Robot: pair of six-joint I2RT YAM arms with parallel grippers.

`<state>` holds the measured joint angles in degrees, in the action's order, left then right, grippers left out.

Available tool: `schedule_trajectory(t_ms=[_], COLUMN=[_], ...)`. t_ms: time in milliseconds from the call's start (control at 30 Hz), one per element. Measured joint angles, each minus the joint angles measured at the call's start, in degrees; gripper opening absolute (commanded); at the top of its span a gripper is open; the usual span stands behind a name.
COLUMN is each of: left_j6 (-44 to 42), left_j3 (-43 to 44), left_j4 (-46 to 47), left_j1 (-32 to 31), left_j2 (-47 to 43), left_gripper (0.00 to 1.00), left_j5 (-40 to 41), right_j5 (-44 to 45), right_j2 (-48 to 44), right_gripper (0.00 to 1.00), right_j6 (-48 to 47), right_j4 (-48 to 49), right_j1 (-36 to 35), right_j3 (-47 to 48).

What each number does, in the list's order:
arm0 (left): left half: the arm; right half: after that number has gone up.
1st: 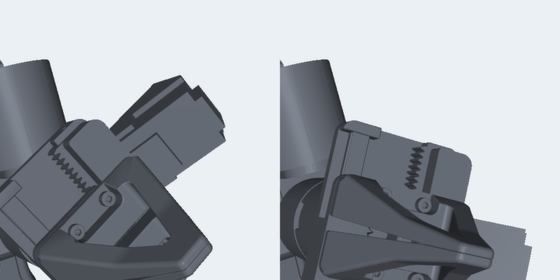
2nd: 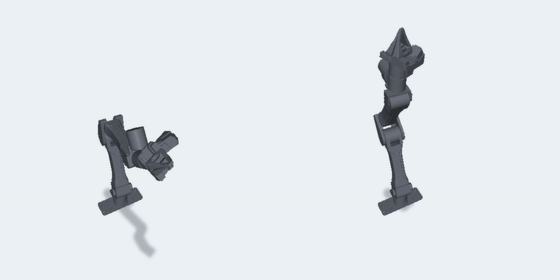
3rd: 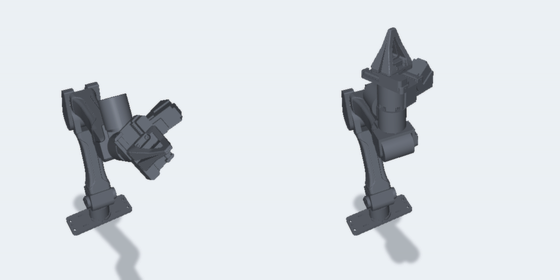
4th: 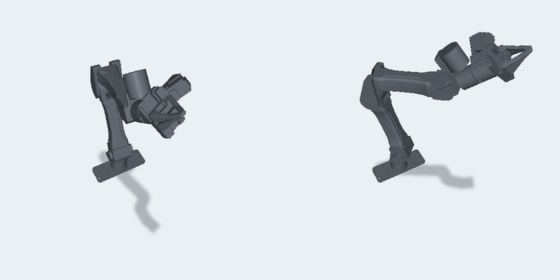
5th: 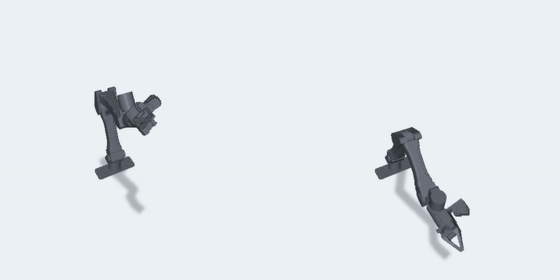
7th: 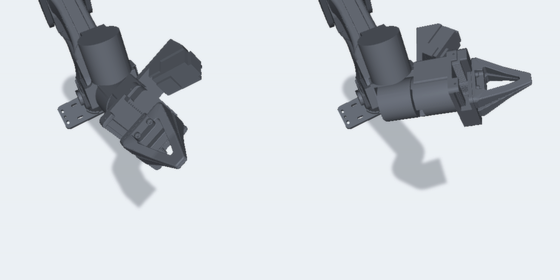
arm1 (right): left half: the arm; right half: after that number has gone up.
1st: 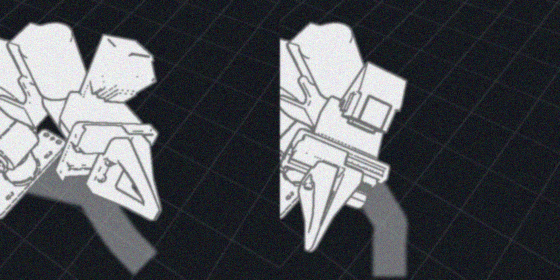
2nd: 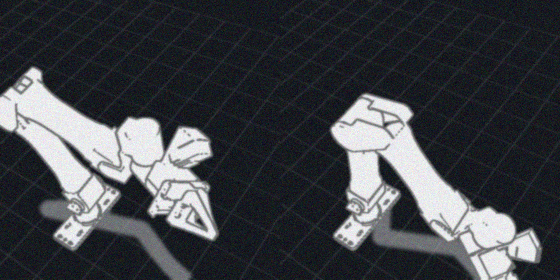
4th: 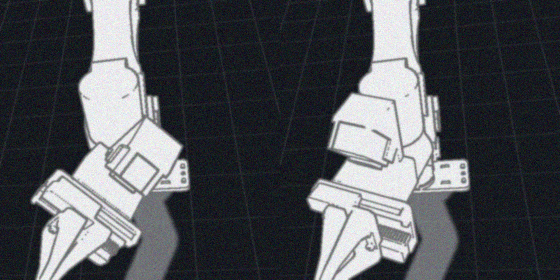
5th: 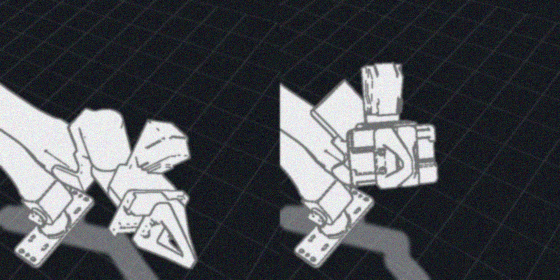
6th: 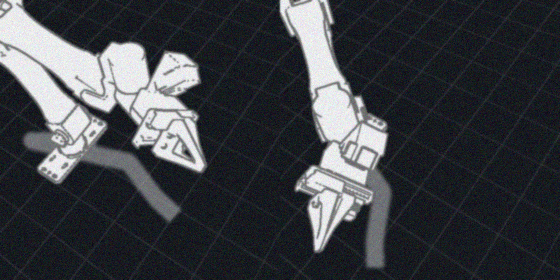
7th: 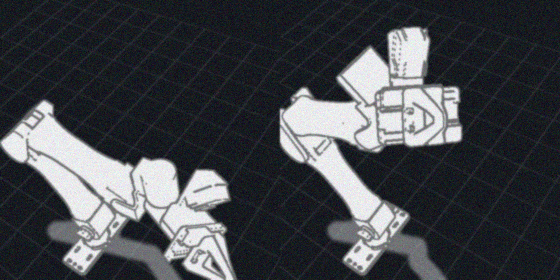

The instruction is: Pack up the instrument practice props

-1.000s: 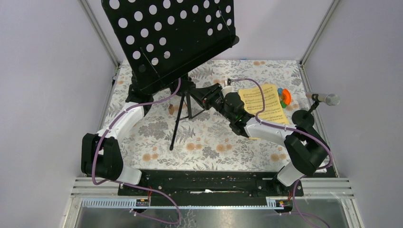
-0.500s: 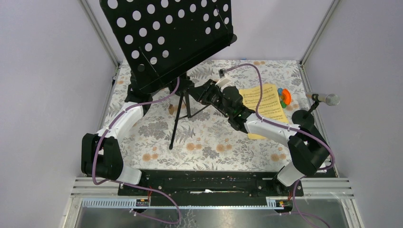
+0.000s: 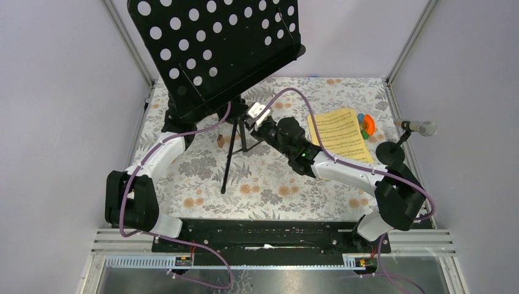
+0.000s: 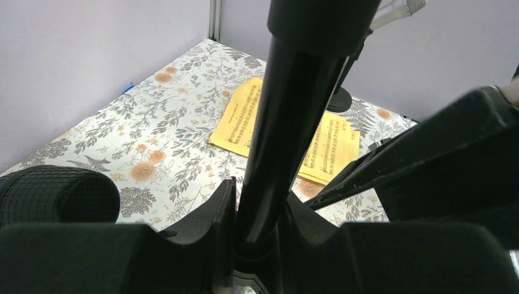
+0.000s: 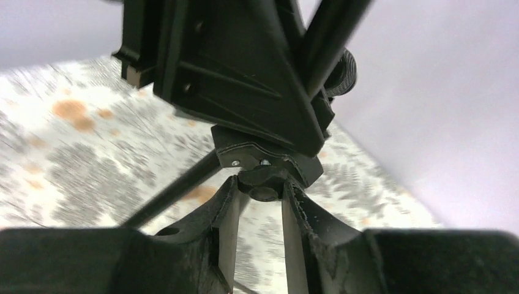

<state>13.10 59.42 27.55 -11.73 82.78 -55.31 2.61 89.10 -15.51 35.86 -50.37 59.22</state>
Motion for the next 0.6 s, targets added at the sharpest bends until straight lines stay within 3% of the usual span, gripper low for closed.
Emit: schedule_trajectory(t_ms=[267, 400, 467, 533, 600], left_j6=[-0.2, -0.2, -0.2, -0.1, 0.0], left_j3=[0.0, 0.0, 0.0, 0.0, 0.0], left_j4=[-0.1, -0.1, 0.0, 0.0, 0.0], left_j1=[-0.5, -0.7, -0.8, -0.9, -1.0], left_j2=[0.0, 0.0, 0.0, 0.0, 0.1], left_gripper=[0.00, 0.00, 0.00, 0.00, 0.00], left_j5=[-0.1, -0.1, -0.1, 0.0, -0.1], right_j5=[5.1, 10.0, 13.0, 14.7, 16.0], right_j2=[0.0, 1.3, 2.8, 3.7, 4.0], right_gripper=[0.01, 0.03, 0.15, 0.45, 0.60], right_j6=[-32.5, -49.1, -57.6, -62.2, -64.4], right_j4=[-3.1, 1.4, 6.8, 9.6, 11.6], right_j1=[-3.8, -6.0, -7.1, -7.7, -8.1], right_j3=[0.1, -2.3, -4.3, -5.2, -6.1])
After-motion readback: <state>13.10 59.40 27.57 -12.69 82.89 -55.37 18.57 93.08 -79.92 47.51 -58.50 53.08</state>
